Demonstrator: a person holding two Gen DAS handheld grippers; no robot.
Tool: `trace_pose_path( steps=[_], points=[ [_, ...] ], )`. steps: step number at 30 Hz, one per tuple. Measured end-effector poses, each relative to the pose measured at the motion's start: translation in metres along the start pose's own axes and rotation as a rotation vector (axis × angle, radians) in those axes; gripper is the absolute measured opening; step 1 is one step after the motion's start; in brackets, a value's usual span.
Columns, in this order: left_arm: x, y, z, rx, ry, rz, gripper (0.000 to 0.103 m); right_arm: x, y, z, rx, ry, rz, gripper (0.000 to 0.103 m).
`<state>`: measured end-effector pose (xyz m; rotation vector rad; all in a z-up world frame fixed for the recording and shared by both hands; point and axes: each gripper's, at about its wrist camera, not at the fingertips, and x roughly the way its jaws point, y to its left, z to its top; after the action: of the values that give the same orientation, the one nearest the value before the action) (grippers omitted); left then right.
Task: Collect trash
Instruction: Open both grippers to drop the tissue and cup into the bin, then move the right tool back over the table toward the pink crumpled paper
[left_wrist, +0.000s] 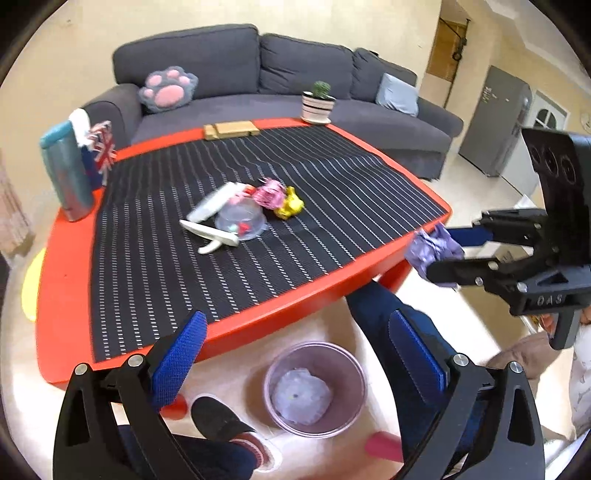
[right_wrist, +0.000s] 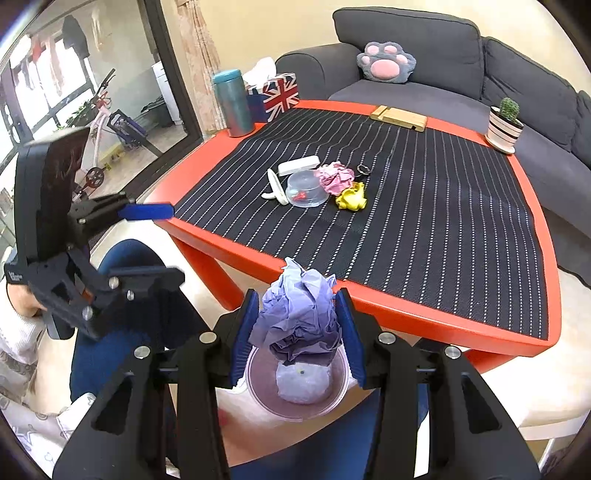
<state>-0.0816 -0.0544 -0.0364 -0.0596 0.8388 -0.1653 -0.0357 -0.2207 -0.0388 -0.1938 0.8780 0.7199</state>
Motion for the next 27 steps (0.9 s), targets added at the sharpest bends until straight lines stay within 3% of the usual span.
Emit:
trace_pose_path(
  steps=[13,14,15,17,20,27],
  points=[
    [-0.008,0.020,-0.010,-0.039,-0.018,0.046,0.095,0.015,0.021,-0.014,-0.019,0.022,0.075,0.047],
    [-0.009,0.020,-0.010,-0.040,-0.020,0.047,0.095,0.016,0.022,-0.014,-0.020,0.021,0.076,0.058],
    [-0.009,0.021,-0.011,-0.043,-0.020,0.048,0.095,0.016,0.022,-0.014,-0.019,0.019,0.081,0.077],
    [-0.008,0.022,-0.013,-0.047,-0.018,0.047,0.095,0.017,0.023,-0.015,-0.014,0.006,0.073,0.088],
    [-0.006,0.022,-0.016,-0.050,-0.013,0.048,0.095,0.018,0.020,-0.015,0.004,0.006,0.062,0.094],
    [-0.004,0.024,-0.021,-0.059,-0.006,0.044,0.095,0.024,0.016,-0.016,0.016,0.015,0.038,0.097]
  ],
)
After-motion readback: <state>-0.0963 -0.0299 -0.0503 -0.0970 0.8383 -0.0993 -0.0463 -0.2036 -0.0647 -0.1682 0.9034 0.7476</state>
